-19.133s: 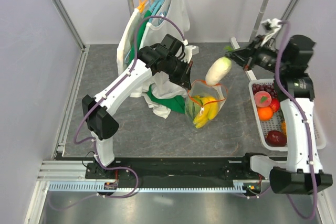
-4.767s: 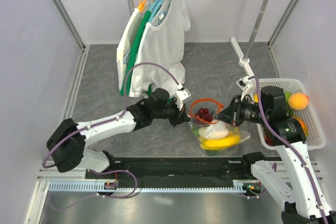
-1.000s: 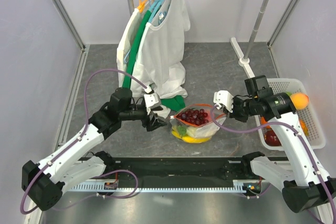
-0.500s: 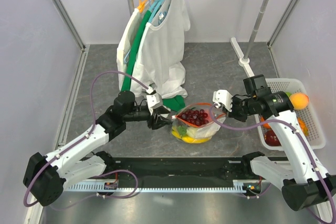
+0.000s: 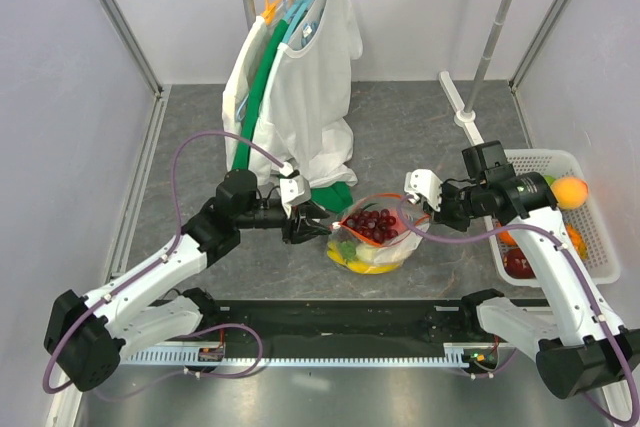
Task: Place the food in the zip-top bag and seal the zipper
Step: Zip the zipper food storage bag at the center of the board.
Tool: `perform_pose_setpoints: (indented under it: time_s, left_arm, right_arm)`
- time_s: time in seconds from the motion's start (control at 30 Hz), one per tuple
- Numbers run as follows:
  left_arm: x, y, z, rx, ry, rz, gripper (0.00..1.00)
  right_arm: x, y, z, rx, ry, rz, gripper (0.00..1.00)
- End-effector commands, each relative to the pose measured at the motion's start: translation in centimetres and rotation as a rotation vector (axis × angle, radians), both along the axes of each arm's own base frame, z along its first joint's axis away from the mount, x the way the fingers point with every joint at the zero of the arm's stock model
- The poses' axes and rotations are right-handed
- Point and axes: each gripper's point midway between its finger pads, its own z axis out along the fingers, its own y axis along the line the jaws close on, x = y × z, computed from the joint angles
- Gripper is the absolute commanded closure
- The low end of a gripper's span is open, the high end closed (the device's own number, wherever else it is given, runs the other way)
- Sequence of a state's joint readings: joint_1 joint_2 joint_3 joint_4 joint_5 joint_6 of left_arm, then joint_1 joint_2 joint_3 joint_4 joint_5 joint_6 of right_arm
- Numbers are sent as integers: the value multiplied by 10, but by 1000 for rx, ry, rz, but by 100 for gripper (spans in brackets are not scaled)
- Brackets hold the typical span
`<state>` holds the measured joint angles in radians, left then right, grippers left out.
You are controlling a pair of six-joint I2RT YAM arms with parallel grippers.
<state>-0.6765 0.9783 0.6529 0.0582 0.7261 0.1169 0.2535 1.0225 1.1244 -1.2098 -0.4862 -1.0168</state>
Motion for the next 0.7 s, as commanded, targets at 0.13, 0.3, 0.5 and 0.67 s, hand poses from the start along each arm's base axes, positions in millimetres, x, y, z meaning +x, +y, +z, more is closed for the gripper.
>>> perform_pose_setpoints:
  time_s: [0.13,0.3,0.5,0.67]
  left_arm:
    - [-22,1,-2,30,-26,-89,47]
    - [-16,9,-11,42,-20,-13,41]
    - [-13,-10,13,-11,-32,4,41]
    - [-6,-17,14,0,-34,38,52]
  right_arm:
    - [11,4,14,15,-39,-7,100]
    - [11,4,15,15,-38,-7,100]
    - [11,5,15,22,-36,0,100]
    - [11,6,19,24,-38,0,100]
